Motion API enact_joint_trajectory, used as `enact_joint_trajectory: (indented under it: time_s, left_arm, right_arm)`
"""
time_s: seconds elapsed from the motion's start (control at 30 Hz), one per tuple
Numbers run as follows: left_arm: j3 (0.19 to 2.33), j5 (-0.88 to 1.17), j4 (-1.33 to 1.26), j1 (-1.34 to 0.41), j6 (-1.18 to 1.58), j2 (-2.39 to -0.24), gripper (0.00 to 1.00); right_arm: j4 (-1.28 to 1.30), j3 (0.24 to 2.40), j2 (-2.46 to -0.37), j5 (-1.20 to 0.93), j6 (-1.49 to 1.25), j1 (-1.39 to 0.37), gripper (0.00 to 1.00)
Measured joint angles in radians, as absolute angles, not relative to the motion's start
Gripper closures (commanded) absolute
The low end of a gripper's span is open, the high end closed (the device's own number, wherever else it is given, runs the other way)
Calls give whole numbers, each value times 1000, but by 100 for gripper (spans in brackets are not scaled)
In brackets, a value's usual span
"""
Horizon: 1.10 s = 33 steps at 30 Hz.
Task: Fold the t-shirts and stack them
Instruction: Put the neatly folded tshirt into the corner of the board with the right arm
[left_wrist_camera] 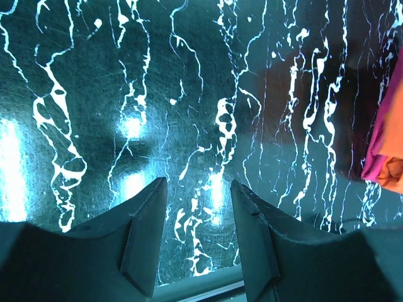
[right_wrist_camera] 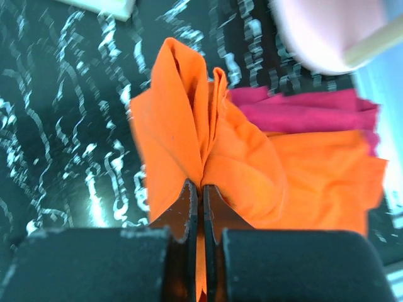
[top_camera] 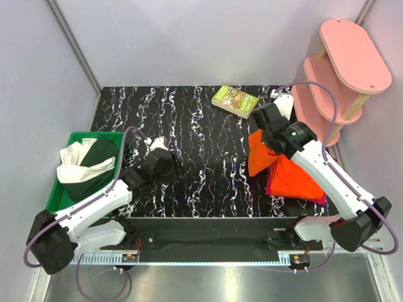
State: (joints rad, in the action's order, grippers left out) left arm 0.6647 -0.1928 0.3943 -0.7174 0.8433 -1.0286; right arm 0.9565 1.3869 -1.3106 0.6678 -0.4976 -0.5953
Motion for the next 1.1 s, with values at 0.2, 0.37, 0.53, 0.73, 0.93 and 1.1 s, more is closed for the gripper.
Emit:
enact_joint_trajectory:
  time_s: [0.2,0.37,0.53,0.73,0.93,1.1]
  left_arm:
    - [665,-168,391,-721,842,-1042,50]
    - [665,-149,384,-723,836,-1073,50]
    - [665,-128,379,-725,830,-1089,50]
    - [665,-115,368,-725,817,-1089,50]
    - [665,-94,356,-725,806,-1102,51]
    - [672,-75,348,-727,796,-1142,51]
  right_arm:
    - [1028,1460,-1284,727,-458,-525,100]
    - [1059,1547,-1308,762,-405,-455,100]
    - [1050,1618,-1364,773,-375,-428,100]
    - [1058,1542,-1341,744,-400,-428,100]
    - [1113,1479,-1268,722,-426,-428,100]
    - [1200,1473,-1238,740,-469,-428,100]
